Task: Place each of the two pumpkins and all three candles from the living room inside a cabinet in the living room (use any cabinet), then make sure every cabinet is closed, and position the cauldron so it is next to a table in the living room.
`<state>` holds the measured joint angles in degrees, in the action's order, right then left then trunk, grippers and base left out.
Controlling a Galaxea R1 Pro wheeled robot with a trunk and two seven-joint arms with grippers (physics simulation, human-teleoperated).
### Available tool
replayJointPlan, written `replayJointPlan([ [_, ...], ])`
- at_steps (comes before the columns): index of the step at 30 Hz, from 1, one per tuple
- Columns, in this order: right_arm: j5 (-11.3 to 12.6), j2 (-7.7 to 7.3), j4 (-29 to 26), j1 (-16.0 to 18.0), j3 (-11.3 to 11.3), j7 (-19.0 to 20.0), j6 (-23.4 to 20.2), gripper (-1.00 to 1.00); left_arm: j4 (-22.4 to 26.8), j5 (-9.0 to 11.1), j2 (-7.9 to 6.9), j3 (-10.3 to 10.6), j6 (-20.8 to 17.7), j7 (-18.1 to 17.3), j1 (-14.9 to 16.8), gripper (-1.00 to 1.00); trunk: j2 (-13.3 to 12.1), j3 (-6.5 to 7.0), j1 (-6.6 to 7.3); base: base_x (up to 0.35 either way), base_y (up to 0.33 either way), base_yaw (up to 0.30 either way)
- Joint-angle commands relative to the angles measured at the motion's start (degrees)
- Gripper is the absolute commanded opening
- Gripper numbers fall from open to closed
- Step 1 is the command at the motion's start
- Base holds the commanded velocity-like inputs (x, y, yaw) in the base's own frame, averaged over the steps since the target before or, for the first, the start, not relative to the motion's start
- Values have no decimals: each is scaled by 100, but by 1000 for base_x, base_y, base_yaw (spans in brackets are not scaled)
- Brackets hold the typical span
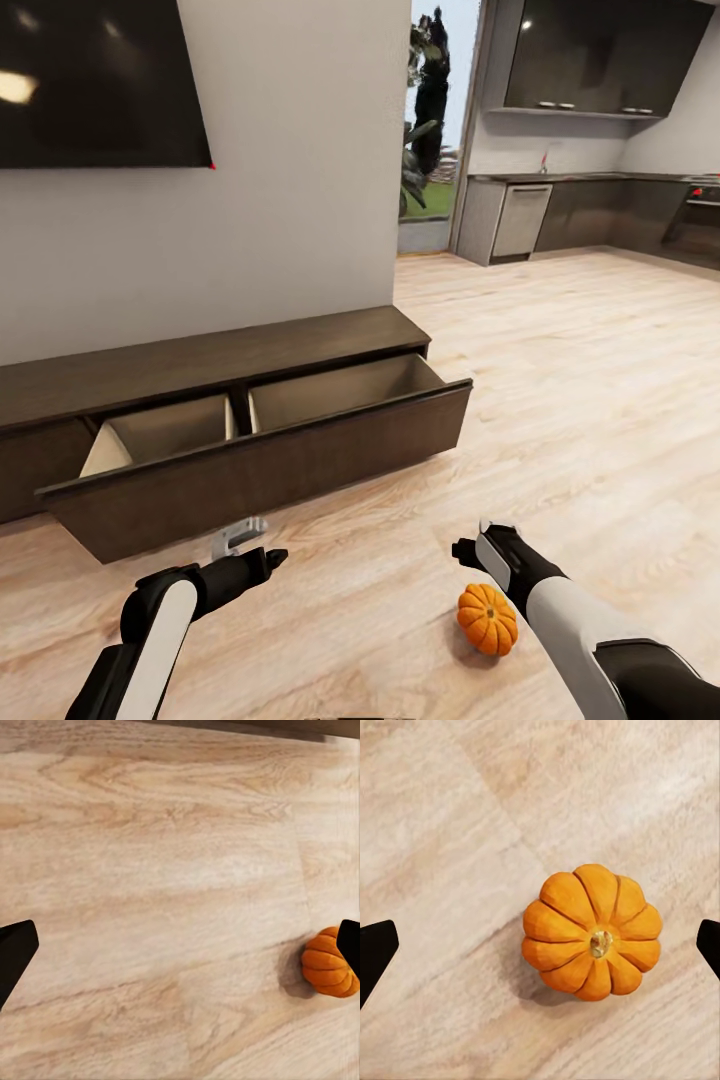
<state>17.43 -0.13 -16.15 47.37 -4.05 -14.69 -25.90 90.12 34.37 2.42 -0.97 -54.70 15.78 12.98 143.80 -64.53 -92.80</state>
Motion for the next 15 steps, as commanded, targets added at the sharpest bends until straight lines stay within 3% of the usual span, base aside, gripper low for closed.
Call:
replayJointPlan([
  [1,59,-3,-11,1,-43,-43,-24,100,7,61,5,-9,-25,46,3,100,4,-28,-2,54,13,0],
  [9,50,-21,133,3,-56,-48,-2,100,43,69,5,-9,-32,31,3,100,14,-205,-23,13,3,0],
  [15,35,-234,152,4,-67,-45,156,100,49,70,9,0,-34,23,3,100,23,-338,-38,0,0,0],
])
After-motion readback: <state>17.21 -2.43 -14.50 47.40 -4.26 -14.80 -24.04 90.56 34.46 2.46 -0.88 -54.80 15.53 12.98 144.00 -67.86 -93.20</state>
